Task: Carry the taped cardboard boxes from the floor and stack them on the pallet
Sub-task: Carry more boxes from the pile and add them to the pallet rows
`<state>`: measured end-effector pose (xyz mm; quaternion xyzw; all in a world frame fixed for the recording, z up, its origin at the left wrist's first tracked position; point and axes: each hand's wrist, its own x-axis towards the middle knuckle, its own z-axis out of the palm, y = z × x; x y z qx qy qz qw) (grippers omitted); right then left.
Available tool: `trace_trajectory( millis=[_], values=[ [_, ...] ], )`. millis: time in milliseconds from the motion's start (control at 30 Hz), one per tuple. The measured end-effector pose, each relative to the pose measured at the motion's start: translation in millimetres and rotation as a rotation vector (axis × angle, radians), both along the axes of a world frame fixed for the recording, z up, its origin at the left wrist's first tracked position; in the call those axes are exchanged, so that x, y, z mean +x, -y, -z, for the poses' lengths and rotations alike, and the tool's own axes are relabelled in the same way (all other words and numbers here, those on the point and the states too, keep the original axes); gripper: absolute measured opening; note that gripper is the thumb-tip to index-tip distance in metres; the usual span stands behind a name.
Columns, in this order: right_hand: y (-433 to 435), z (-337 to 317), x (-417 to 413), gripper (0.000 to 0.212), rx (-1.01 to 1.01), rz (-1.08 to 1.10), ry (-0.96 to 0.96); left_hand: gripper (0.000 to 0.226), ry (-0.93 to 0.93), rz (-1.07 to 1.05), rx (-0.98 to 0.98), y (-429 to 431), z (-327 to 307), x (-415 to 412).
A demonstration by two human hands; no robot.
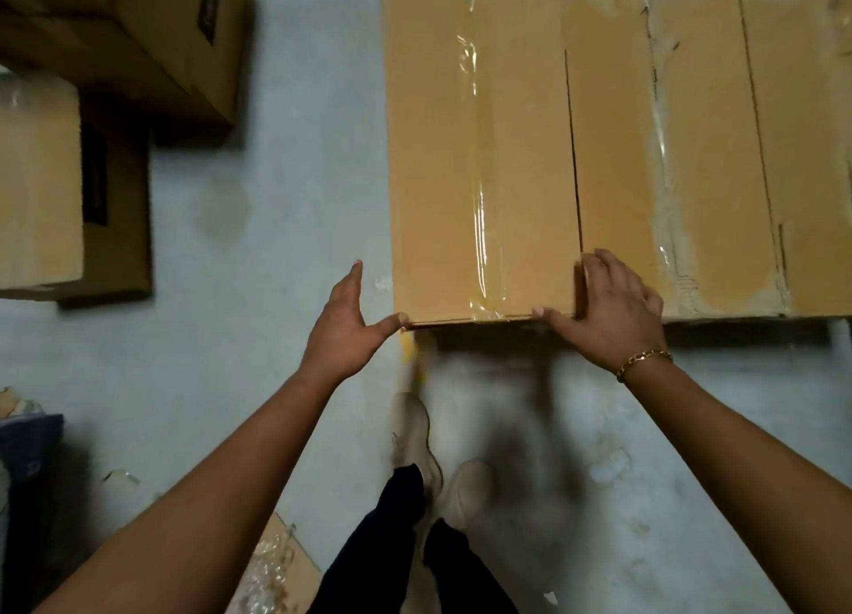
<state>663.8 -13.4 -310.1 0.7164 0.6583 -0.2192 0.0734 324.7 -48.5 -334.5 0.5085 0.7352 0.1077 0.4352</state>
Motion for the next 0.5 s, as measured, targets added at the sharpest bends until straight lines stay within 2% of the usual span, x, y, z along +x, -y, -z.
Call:
trace_trajectory(
  millis=[167, 500],
  values=[
    [-19.9, -16.0, -68.1, 0.09, 0.064, -0.084, -0.071, 0.079, -0.039, -0.134, 0.056, 10.4, -13.2, -62.2],
    [-68.8, -11.1, -265.1, 0.078, 0.068, -0.201, -0.175, 0.068, -0.044, -0.267, 0.027, 7.0, 5.0, -234.7]
  ],
)
